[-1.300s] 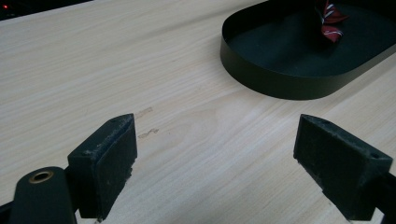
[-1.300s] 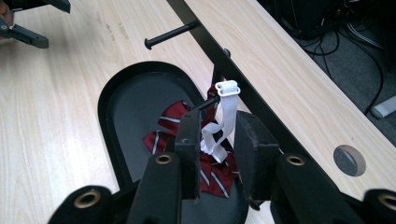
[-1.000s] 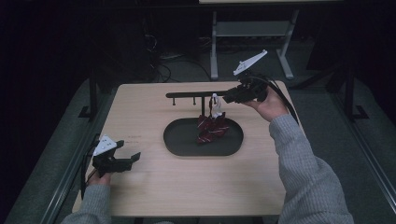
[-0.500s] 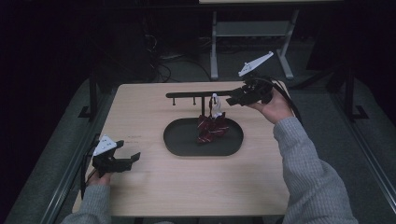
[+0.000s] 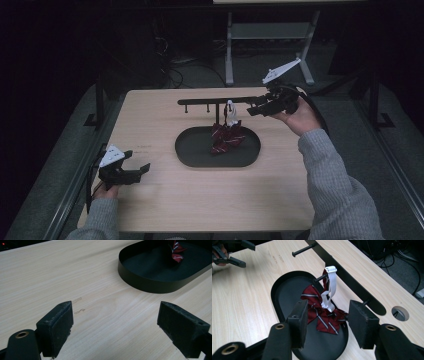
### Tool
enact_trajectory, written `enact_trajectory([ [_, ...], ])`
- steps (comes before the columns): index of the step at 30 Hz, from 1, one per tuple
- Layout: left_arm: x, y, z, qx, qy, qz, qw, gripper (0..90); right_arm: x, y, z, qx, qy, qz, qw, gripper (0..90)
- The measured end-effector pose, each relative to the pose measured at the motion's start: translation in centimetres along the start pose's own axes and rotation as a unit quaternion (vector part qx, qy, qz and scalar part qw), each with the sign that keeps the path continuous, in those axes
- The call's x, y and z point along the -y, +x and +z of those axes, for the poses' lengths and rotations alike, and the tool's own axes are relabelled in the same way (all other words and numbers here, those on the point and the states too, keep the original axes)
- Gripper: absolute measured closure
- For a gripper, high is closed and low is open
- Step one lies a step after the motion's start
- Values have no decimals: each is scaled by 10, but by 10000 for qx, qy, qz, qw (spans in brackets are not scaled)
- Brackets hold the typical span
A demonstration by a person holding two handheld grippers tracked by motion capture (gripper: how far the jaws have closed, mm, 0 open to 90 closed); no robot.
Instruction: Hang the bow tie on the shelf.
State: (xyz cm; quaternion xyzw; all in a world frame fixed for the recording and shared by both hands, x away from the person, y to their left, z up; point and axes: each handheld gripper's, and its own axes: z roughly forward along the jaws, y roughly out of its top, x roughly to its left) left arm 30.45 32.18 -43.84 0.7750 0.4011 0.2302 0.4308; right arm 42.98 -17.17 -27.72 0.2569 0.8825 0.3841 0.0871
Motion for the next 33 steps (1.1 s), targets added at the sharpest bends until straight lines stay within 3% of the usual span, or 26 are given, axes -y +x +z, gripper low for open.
enact_trajectory([
  [33,0,0,-1,-3,-28,9,10000,130,25,0,-13,-14,-43,209,9998,442],
])
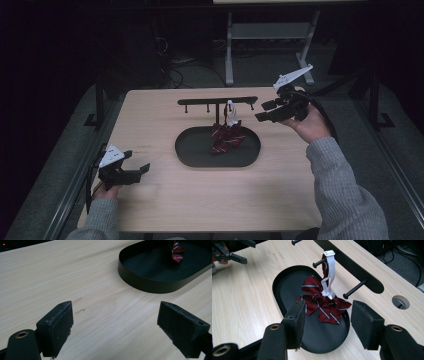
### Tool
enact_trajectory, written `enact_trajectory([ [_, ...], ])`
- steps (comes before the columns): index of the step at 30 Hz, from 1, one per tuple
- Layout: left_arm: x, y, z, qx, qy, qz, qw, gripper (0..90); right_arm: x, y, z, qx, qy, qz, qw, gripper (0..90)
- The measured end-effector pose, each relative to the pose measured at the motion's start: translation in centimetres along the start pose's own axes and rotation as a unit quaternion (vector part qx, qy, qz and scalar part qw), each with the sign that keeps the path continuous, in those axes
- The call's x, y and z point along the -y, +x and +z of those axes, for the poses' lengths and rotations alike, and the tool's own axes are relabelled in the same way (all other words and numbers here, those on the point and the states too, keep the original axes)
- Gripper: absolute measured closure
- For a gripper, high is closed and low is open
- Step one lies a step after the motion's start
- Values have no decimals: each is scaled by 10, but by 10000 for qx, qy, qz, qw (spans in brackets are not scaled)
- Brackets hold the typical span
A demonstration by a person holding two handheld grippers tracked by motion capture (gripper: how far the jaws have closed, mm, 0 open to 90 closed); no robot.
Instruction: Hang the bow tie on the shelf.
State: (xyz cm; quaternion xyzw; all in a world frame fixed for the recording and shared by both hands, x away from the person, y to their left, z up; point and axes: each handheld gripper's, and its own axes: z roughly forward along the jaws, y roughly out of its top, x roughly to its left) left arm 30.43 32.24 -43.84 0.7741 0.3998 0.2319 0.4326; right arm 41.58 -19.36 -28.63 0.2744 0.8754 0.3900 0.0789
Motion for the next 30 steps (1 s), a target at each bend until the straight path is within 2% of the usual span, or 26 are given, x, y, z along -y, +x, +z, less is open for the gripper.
enact_trajectory([
  [30,0,-1,0,1,-5,0,10000,130,31,-2,-10,53,-47,260,9996,415],
])
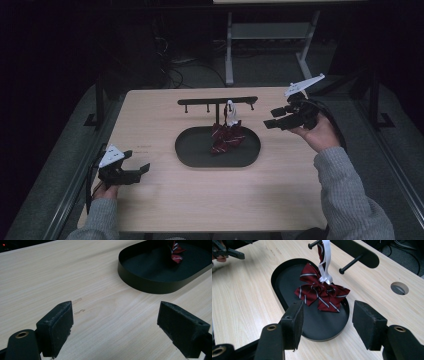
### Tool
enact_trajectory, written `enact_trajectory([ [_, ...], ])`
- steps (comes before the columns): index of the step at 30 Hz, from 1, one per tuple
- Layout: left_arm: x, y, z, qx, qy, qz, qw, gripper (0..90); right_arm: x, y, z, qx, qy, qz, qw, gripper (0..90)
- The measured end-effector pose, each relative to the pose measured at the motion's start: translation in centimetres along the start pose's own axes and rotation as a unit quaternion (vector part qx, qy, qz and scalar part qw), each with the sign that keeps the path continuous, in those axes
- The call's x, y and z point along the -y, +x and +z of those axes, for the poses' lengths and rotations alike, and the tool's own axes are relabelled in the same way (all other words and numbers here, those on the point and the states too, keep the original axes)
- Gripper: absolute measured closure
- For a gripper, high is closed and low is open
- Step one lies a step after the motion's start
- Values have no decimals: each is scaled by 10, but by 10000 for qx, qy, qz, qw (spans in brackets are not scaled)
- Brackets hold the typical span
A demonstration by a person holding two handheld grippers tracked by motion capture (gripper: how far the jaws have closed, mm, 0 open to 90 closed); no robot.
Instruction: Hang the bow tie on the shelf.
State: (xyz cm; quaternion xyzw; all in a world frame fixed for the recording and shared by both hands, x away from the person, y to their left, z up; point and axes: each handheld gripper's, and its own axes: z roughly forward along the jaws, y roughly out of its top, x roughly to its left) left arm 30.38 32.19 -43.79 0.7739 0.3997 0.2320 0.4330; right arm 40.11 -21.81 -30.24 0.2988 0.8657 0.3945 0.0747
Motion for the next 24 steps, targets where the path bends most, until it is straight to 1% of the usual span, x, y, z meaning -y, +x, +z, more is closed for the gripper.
enact_trajectory([
  [2,0,0,0,2,6,-3,10000,130,2,-1,0,-2,-6,-12,10000,415],
  [3,0,0,0,1,7,-2,10000,130,3,0,-1,1,4,44,10000,415],
  [5,0,0,0,0,10,2,10000,130,4,0,-1,17,15,32,10000,415],
  [8,0,0,0,0,10,10,10000,130,9,0,-1,3,5,95,10000,414],
  [10,0,0,0,-4,4,6,10000,130,11,-1,-2,13,-7,79,10000,413],
  [12,0,0,0,-1,-2,-19,10000,130,14,-1,-2,1,24,136,9999,411],
  [18,0,0,0,-4,4,-21,10000,130,23,-1,-3,21,14,142,9999,411],
  [21,0,-1,0,1,-4,-26,10000,130,29,-1,-2,7,31,234,9997,409],
  [24,0,-1,1,6,-3,-27,10000,130,35,0,-1,-1,20,274,9996,408],
])
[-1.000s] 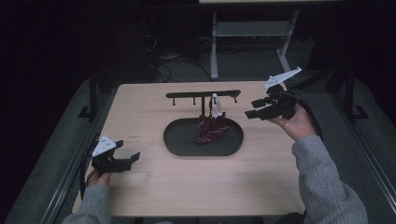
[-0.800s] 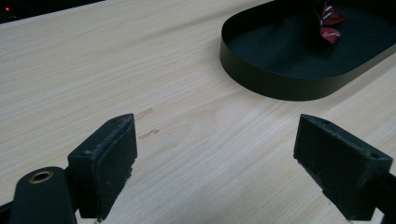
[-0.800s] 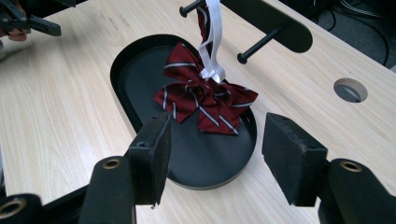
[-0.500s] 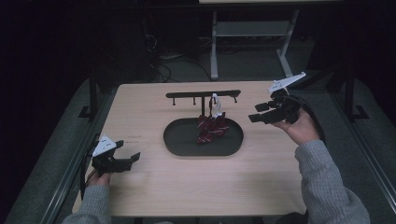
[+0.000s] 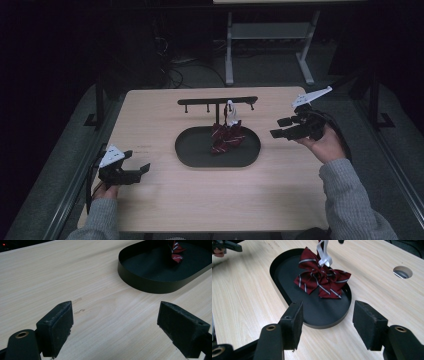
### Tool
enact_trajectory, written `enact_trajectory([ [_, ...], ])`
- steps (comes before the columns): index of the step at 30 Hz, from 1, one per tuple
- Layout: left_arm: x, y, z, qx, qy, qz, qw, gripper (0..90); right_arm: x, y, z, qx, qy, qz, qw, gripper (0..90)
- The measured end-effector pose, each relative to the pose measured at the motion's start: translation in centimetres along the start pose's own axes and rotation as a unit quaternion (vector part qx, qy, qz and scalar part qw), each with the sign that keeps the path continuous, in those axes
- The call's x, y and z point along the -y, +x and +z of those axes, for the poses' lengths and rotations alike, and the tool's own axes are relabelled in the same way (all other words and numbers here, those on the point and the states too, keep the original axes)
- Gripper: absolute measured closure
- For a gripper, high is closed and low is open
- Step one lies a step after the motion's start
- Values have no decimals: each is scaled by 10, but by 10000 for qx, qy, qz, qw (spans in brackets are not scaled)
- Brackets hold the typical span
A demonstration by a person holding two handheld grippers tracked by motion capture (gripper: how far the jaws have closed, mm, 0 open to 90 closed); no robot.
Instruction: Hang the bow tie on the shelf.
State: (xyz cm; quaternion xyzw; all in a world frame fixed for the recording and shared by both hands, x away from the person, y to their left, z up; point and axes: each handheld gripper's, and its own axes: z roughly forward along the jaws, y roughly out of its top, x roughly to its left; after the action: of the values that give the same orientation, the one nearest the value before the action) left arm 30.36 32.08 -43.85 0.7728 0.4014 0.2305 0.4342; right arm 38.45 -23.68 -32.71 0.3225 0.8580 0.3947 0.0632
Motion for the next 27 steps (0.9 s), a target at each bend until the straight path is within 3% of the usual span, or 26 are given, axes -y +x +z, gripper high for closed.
enact_trajectory([
  [27,0,0,0,6,-1,9,10000,130,53,3,2,14,71,312,9995,399],
])
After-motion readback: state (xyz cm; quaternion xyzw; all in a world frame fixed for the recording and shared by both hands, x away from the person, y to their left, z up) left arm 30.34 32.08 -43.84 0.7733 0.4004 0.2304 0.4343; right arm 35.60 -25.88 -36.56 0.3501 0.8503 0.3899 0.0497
